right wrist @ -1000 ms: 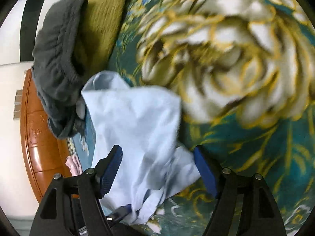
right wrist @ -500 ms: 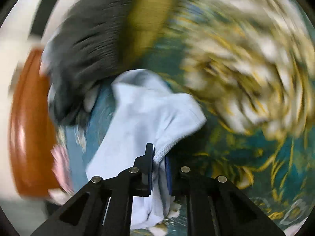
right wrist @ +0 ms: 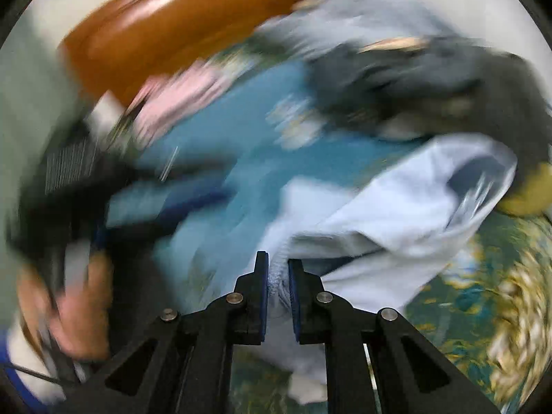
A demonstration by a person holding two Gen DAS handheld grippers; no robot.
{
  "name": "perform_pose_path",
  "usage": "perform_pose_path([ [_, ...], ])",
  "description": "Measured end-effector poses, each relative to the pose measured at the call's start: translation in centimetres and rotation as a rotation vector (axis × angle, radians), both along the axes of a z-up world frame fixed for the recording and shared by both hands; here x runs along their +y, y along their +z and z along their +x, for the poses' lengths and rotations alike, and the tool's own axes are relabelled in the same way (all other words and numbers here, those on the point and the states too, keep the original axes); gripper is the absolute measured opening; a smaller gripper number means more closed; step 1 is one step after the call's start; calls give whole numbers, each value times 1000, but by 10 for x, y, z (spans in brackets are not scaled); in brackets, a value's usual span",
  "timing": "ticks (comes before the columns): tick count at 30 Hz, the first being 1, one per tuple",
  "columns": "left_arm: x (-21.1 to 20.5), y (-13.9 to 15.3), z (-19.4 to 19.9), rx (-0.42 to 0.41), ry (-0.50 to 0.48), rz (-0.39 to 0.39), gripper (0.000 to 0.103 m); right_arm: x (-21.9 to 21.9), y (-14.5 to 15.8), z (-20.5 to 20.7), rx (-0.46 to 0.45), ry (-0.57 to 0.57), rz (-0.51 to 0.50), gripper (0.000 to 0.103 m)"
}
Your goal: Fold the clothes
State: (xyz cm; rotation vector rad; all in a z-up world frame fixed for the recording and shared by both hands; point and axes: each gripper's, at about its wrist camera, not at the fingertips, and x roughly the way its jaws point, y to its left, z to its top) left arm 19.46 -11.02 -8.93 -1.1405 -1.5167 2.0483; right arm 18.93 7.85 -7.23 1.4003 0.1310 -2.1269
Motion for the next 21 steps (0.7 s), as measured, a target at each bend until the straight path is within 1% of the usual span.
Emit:
perform_pose_path([
  [2, -3, -3, -2, -9, 13, 14, 40, -18, -25, 15, -48, 96, 62, 11],
  [4, 1, -3, -5, -23, -6, -22, 41, -25, -42, 22, -76, 112, 93, 11],
  [6, 6, -4, -7, -39, -25, -56, 44, -24, -51, 19, -105, 85, 76, 11],
  [7, 8, -5, -8, -46, -33, -68, 45, -22, -51, 18, -124, 72, 56, 12],
  [9, 10, -7, -11, -61, -44, -76, 48, -16, -46, 20, -162, 61, 16, 16],
  [10, 10, -9, -12, -70, -46, -76, 49, -12, -43, 20, -181, 62, -14, 24],
  [11, 10, -11, -12, -77, -49, -77, 49, -10, -42, 18, -196, 63, -49, 38],
  [13, 9, -15, -14, -93, -57, -82, 50, 4, -32, 18, -221, 50, -125, 50],
  [14, 11, -16, -16, -104, -65, -89, 51, 15, -30, 18, -225, 23, -140, 51],
  [16, 16, -20, -23, -125, -85, -113, 51, 37, -30, 16, -220, -57, -136, 51],
  [20, 35, -27, -42, -157, -165, -203, 51, 70, -43, 12, -257, -216, -150, 51],
  [21, 37, -28, -46, -158, -175, -215, 51, 71, -45, 12, -259, -228, -154, 51],
])
